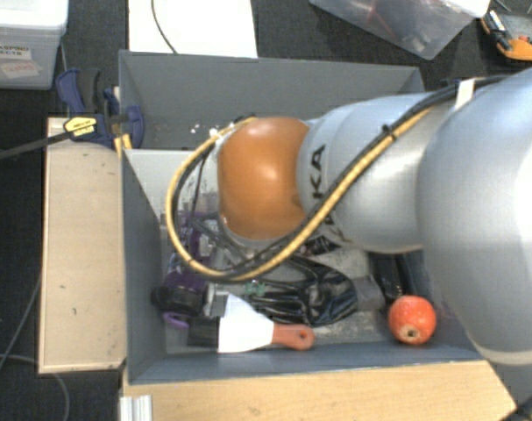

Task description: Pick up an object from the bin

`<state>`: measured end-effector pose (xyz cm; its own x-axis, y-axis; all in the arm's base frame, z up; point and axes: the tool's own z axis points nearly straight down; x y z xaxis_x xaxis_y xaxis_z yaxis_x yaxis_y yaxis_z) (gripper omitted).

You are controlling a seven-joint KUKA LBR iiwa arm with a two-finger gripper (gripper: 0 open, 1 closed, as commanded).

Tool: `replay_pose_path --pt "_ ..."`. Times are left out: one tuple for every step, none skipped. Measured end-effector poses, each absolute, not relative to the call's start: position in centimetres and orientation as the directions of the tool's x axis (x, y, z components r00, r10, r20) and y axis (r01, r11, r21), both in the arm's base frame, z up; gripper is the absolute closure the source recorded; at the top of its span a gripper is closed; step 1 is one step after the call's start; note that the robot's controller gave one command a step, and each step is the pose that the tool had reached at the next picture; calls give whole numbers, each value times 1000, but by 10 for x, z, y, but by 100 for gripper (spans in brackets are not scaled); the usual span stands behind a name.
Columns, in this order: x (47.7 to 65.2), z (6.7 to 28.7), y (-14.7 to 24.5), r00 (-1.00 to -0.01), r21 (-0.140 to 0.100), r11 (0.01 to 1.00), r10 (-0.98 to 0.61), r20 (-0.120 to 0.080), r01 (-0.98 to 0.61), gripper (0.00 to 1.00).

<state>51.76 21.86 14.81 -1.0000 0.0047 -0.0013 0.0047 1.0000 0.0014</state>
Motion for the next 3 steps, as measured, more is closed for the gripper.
replay_pose_path --pt "574 100 207 -864 -1 864 -503 -21 -503 0" --pt "580 94 211 -1000 2 1000 8 -16 8 0" --pt "581 77 232 -646 -10 646 -763 -23 -763 0"
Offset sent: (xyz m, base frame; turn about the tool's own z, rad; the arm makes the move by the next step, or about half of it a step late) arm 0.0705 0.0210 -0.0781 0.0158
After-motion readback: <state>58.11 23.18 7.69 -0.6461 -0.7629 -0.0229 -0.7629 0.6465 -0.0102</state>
